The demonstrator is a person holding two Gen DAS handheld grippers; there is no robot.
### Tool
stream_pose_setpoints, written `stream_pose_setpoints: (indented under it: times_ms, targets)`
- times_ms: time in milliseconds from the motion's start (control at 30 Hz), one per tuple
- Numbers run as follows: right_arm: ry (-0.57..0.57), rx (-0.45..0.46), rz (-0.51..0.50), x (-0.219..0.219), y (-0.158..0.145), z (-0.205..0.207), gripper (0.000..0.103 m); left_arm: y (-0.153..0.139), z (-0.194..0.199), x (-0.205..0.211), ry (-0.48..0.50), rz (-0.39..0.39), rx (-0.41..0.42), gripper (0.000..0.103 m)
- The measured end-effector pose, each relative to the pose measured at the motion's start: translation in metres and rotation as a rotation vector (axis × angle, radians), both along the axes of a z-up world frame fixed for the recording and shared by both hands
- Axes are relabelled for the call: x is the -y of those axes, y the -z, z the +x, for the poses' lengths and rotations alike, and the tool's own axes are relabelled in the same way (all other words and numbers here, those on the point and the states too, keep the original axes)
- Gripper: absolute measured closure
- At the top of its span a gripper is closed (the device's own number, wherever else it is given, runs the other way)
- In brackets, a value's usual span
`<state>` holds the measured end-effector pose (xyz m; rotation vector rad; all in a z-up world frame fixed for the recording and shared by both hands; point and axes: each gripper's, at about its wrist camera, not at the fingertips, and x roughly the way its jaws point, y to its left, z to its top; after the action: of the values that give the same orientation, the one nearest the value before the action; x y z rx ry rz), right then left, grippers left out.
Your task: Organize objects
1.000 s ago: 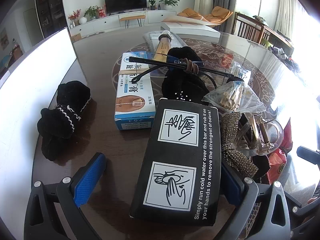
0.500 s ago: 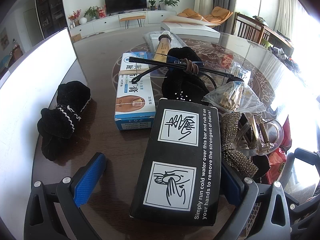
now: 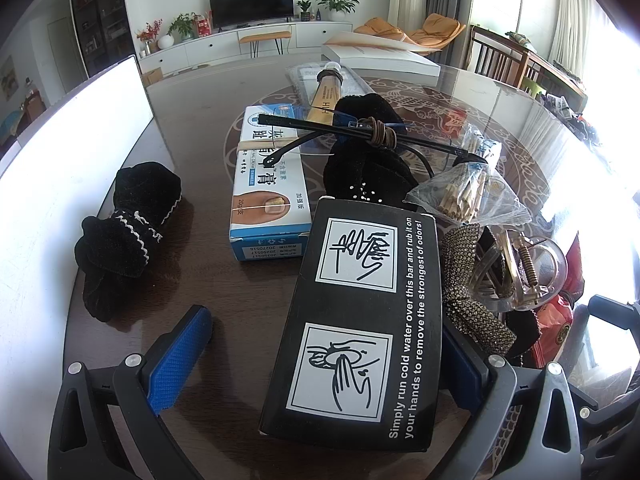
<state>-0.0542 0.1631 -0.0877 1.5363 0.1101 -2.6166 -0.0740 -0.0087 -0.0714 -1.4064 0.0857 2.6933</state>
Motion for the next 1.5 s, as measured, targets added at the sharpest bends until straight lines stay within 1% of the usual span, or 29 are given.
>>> stream_pose_setpoints:
  times_ms: [1233,1300,1500]
  targets:
    - [0.0,-0.002,0.0,0.001,0.0,0.0,0.0,0.0,0.001,0.0,0.003,0.002,0.003,0.0]
    - [0.0,-0.002,0.0,0.001,0.0,0.0,0.0,-0.001,0.008,0.002,0.014,0.001,0.011,0.0]
    - [0.001,-0.002,-0.001,0.001,0.001,0.001,0.0,-0.003,0.044,0.022,0.052,0.0,0.026,0.0]
